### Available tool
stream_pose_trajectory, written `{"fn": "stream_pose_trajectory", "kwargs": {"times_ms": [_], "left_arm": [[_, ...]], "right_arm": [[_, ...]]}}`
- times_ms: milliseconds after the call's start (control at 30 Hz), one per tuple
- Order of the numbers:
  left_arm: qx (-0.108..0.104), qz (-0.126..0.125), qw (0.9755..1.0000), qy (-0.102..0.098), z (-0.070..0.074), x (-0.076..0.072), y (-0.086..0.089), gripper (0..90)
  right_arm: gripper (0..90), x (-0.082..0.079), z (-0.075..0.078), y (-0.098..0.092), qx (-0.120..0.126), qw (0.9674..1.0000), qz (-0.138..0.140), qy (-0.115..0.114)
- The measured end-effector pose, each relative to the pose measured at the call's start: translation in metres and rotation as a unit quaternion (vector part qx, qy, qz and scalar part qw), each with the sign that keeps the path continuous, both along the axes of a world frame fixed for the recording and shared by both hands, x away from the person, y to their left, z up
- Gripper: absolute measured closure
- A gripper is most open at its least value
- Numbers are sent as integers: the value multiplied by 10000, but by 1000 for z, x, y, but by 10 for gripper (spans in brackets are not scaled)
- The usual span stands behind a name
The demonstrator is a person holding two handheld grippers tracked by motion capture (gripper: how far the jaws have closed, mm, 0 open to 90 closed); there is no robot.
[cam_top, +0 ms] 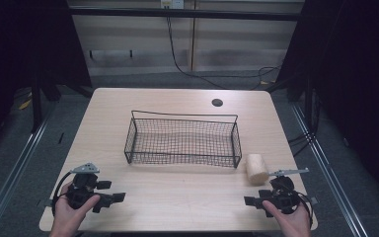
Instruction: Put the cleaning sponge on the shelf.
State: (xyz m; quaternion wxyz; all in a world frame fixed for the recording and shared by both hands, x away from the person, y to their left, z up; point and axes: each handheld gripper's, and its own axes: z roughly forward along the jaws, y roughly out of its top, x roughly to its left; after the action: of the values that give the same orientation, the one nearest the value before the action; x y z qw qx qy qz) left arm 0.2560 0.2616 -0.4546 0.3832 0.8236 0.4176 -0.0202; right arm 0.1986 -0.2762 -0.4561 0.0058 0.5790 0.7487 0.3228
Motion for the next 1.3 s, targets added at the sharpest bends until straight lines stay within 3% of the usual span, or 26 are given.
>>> {"fn": "stream_pose_trajectory", "kwargs": {"times_ms": [333, 500, 667, 1000, 1100, 1300], "left_arm": [[23, 11, 10000, -17, 0, 0, 0, 190], [20, 1, 10000, -12, 0, 0, -1, 190], [19, 4, 10000, -9, 0, -1, -1, 190], [24, 20, 10000, 3, -1, -1, -2, 190], [24, 20, 10000, 7, -1, -1, -2, 190], [11, 27, 10000, 10, -1, -1, -2, 190]], "right_arm": [[268, -1, 5, -1, -10, 10000, -22, 27], [252, 1, 10, -4, -72, 9998, -10, 184], [240, 7, 20, -13, -88, 9997, -172, 174], [185, 16, 26, -21, -119, 9988, -248, 417], [165, 20, 27, -22, -110, 9978, -253, 608], [165, 28, 29, -22, -137, 9973, -233, 682]]}}
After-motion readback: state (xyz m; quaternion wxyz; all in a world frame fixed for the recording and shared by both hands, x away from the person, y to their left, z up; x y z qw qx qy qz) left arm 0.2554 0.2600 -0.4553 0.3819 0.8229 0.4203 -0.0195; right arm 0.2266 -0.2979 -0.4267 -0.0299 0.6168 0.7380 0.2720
